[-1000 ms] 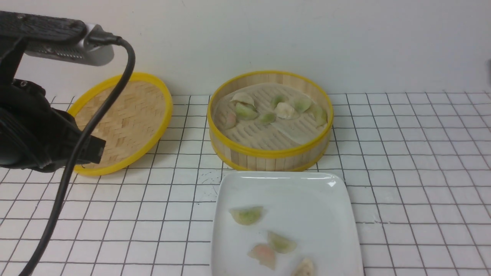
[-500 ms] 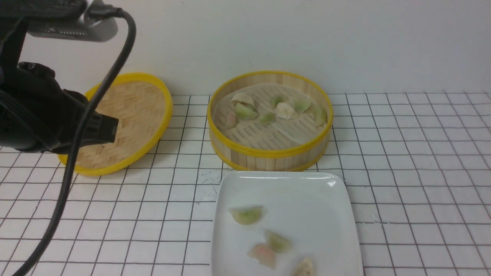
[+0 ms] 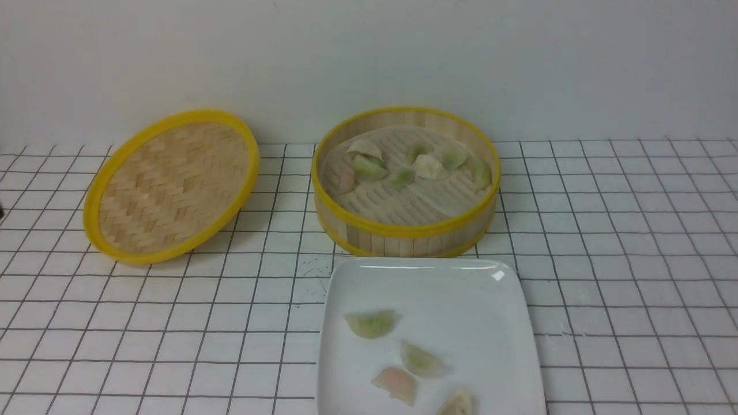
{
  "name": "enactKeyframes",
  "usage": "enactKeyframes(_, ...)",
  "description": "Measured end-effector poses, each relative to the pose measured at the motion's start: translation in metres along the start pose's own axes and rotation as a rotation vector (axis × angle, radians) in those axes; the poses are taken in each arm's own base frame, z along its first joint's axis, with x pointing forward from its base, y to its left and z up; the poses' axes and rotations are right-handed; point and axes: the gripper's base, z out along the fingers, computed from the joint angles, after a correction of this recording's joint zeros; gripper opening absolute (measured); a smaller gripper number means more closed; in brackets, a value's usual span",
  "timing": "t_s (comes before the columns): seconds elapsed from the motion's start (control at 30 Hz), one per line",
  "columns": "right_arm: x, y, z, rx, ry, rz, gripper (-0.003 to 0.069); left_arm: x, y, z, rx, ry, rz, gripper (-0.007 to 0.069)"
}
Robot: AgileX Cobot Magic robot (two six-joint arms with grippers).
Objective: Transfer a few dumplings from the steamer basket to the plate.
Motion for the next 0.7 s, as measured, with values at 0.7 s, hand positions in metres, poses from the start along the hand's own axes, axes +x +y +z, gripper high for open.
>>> enactKeyframes(0.7,0.000,0.000,0.000,0.002,-0.001,-0.021,-0.0014,0.072,0.019,-0.022,-0.162,-0.119,0.106,-0.0006)
